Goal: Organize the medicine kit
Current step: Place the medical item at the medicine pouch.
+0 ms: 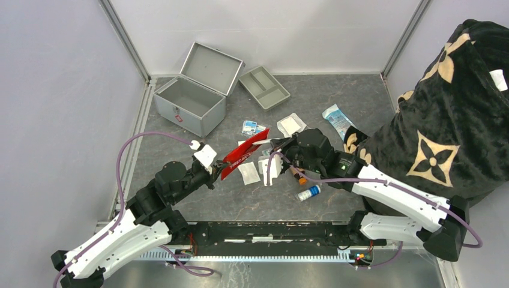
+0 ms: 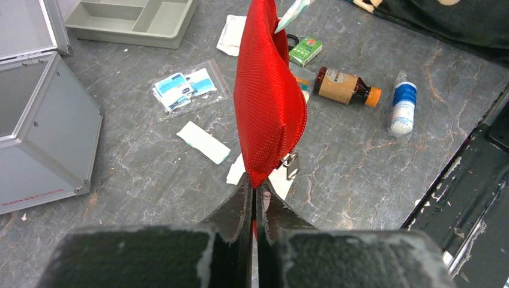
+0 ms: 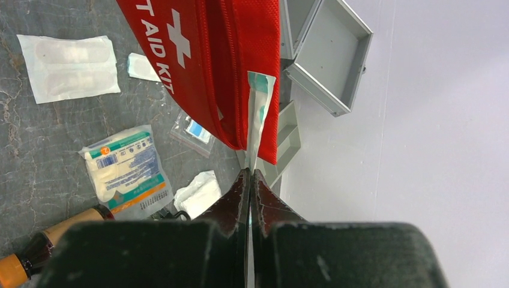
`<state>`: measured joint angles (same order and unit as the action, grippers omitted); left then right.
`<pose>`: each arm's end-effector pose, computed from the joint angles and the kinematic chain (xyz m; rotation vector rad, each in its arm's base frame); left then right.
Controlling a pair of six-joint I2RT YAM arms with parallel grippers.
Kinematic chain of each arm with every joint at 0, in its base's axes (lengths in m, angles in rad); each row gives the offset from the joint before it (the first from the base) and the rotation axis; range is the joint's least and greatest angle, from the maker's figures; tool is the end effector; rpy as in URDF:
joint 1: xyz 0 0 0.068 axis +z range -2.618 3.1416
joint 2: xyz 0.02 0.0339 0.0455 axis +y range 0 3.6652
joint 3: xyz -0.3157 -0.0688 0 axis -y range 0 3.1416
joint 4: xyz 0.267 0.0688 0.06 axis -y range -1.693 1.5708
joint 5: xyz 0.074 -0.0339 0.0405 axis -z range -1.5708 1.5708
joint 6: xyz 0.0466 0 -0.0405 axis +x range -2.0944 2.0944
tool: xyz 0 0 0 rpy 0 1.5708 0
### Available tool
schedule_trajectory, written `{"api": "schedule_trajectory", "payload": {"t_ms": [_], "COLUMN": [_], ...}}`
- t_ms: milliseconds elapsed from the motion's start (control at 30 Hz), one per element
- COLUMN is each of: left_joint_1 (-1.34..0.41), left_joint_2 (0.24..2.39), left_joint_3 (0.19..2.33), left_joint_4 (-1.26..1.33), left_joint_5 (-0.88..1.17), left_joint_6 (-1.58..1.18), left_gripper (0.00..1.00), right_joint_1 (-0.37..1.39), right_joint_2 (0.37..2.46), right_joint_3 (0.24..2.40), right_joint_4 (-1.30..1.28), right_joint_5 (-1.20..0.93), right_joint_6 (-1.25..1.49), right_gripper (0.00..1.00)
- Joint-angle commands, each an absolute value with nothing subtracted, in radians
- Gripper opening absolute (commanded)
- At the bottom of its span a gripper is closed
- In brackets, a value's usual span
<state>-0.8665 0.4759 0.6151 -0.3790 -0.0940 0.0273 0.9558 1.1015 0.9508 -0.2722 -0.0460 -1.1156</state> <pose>0.0761 -0.0828 0.3260 0.7331 1.6867 -0.5088 0.1483 0.2137 0.3648 -1.7299 0.9910 -0.0572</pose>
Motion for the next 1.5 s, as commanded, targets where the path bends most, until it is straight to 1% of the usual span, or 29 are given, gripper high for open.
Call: {"api": "schedule_trajectory", "payload": {"t_ms": [0,367,567,967,1200,1367,1467], "left_joint_1": [-0.871,-0.871,-0.871,-0.871,-0.871,-0.871,-0.871], "left_joint_2": [0.477,0.477,0.479,0.497,0.498,0.498,0.499], "left_joint_3": [0.636,0.636,0.635,0.638,0.638,0.638,0.638], "left_joint_4": [-0.338,-0.338,-0.337,-0.341,-0.342,-0.342,-0.342], "left_joint_5": [-0.088,-0.085,-0.051,-0.020,-0.018,-0.017,-0.017], "left_joint_6": [0.059,0.058,0.072,0.082,0.084,0.086,0.086], "left_gripper": [0.02,0.02,0.02,0.02,0.02,0.02,0.02], "right_joint_1": [0.962,0.961,0.962,0.989,1.002,1.002,1.002], "right_joint_2": [1.062,1.099,1.133,1.227,1.260,1.270,1.261], "right_joint_3": [0.942,0.963,0.992,1.079,1.091,1.076,1.063], "right_joint_4": [-0.277,-0.321,-0.317,-0.314,-0.302,-0.273,-0.241], "right_joint_5": [-0.030,-0.043,-0.061,-0.127,-0.209,-0.227,-0.238], "right_joint_6": [-1.111,-1.103,-1.109,-1.130,-1.118,-1.110,-1.104], "right_gripper": [0.02,0.03,0.03,0.04,0.06,0.07,0.16]}}
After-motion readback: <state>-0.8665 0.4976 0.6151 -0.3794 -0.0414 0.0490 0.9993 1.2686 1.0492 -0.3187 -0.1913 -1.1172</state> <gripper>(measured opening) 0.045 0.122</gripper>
